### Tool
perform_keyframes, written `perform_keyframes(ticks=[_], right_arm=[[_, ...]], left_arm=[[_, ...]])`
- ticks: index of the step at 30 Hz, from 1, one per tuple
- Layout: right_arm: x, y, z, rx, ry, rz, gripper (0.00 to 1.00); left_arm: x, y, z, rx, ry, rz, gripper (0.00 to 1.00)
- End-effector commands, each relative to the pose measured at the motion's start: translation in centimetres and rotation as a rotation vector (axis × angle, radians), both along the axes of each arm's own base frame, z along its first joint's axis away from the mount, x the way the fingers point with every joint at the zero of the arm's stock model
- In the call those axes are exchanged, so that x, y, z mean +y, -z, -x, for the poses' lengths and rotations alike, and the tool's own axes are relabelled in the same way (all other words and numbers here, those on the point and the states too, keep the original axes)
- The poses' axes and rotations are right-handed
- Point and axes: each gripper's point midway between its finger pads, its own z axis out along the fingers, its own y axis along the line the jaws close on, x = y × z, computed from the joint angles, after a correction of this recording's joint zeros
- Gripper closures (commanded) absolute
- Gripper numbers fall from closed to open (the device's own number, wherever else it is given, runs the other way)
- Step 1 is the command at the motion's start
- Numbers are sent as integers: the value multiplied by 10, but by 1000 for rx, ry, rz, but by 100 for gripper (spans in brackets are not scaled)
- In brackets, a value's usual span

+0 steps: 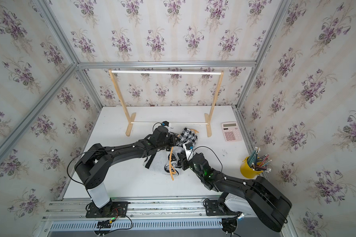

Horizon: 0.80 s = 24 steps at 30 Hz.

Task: Hang the scarf on the hanger

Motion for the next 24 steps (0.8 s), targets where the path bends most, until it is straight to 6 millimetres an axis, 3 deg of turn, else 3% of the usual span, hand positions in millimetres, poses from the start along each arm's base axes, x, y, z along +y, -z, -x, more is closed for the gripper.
perform_keyframes(ticks=[1, 8, 12, 17, 24], right_arm=[[13, 0, -1, 7, -33, -21, 62], [67, 9, -2, 29, -146, -41, 62], [82, 25, -11, 60, -150, -72, 63], [75, 25, -11, 50, -126, -60, 63], [41, -15, -9, -52, -37, -15, 62]], left_arm=[[-4, -10, -1, -19, 7, 21, 100], [-8, -16, -1, -22, 12, 31, 100], [-12, -31, 1, -48, 25, 38, 100], [-6, -44, 2, -81, 16, 23, 100], [-3, -50, 4, -86, 13, 25, 100]])
